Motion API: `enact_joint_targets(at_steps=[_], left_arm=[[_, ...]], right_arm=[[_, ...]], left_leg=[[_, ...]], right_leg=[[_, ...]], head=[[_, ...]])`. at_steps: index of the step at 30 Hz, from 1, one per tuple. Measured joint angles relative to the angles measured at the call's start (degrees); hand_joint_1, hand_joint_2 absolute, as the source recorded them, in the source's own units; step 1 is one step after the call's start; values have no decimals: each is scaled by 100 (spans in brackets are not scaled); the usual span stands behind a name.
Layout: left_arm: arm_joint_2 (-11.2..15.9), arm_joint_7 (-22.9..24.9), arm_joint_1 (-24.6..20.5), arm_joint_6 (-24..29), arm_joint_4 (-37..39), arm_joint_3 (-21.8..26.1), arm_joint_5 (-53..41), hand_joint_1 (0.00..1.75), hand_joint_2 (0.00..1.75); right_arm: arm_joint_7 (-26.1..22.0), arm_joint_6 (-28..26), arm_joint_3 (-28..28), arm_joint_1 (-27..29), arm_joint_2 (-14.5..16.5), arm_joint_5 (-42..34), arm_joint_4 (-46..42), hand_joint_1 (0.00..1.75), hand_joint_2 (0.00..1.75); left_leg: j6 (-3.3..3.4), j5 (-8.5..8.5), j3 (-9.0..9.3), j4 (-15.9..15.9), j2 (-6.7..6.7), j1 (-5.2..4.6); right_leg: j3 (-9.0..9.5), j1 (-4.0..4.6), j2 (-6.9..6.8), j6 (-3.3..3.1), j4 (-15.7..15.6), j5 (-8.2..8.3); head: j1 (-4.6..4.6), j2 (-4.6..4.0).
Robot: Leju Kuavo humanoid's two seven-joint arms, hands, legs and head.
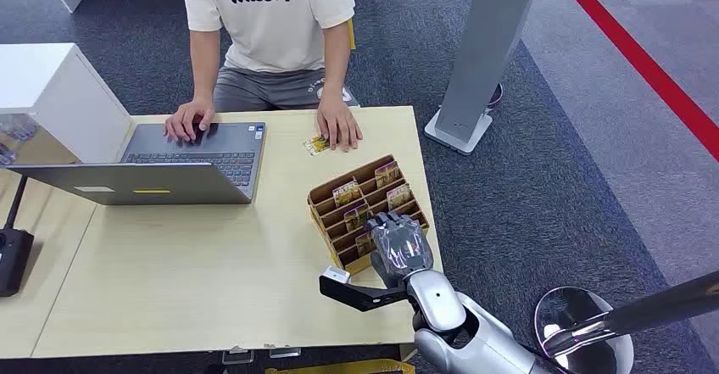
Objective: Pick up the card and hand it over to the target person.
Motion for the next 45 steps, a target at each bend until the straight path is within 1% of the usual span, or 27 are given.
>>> enact_joint_targets(at_steps=[3,5,11,14,17,23,26,30,32,35,38,40,43,45], left_arm=[[3,-3,0,1,1,-2,-3,0,0],[5,-6,0,3,2,-3,-5,0,0],[11,-16,-3,10,4,-2,-7,0,0],[15,-23,-5,12,3,-1,-10,0,0],[18,-29,-5,13,3,-1,-12,0,0],[19,-31,-33,5,-5,-10,-25,0,0],[69,-99,-29,-250,-52,-77,-89,0,0],[95,-225,-13,-388,-24,-128,-154,0,175],[101,-209,-14,-412,-22,-153,-181,0,175],[104,-257,-9,-463,-21,-35,-88,0,175],[99,-194,-3,-432,-4,40,-24,0,175],[103,-141,0,-389,-1,57,-5,0,175],[114,-54,3,-366,3,81,25,0,175],[116,-29,5,-362,7,97,43,0,175]], right_arm=[[-9,4,5,-2,7,-15,21,82,175],[-18,1,13,-3,15,-33,44,86,175],[-12,-20,21,-17,6,-57,29,115,175],[7,-13,9,-29,-17,-73,-13,124,175],[14,-11,-10,-33,-31,-86,-30,129,175],[-10,-18,-32,-91,-3,-109,40,128,175],[-49,-30,-22,-124,19,-125,98,131,175],[-45,-41,-63,-38,-24,-134,12,135,175],[-37,-51,-83,-4,-36,-126,-20,136,175],[-31,-20,-158,9,-58,-116,-145,136,175],[-5,122,-294,-21,-132,-298,-419,136,175],[122,365,-415,-96,-279,-553,-784,136,175],[358,877,-634,-233,-634,-1058,-1661,136,175],[429,1079,-759,-282,-834,-1301,-2227,136,175]], left_leg=[[0,0,0,0,-2,-1],[0,0,0,0,-4,-1],[-1,1,3,-2,-5,1],[0,0,2,-1,-3,0],[0,-1,1,2,-4,-1],[-2,3,0,1,-5,-1],[-3,3,0,3,-5,-1],[-2,8,-1,2,-5,0],[-2,9,0,1,-8,0],[-2,10,0,1,-9,1],[-2,8,-3,4,-9,-1],[-1,8,-6,7,-8,-2],[0,7,-14,14,-8,-4],[1,6,-24,22,-10,-5]], right_leg=[[0,-1,-2,0,1,-1],[0,-1,-4,0,2,-2],[4,1,-5,-1,-3,-1],[1,0,-3,0,0,-1],[1,-1,-4,0,2,-3],[-1,-1,-5,-3,2,1],[-2,-2,-4,-3,5,1],[-2,0,-5,-5,3,5],[-1,0,-8,-4,1,5],[0,1,-8,-5,1,6],[-4,-1,-8,-4,6,4],[-8,-2,-7,-3,9,4],[-16,-4,-8,-2,16,3],[-25,-5,-10,-1,23,3]], head=[[0,0],[0,0],[0,0],[0,0],[0,0],[0,0],[0,0],[0,0],[0,0],[0,0],[0,0],[0,0],[0,0],[0,0]])
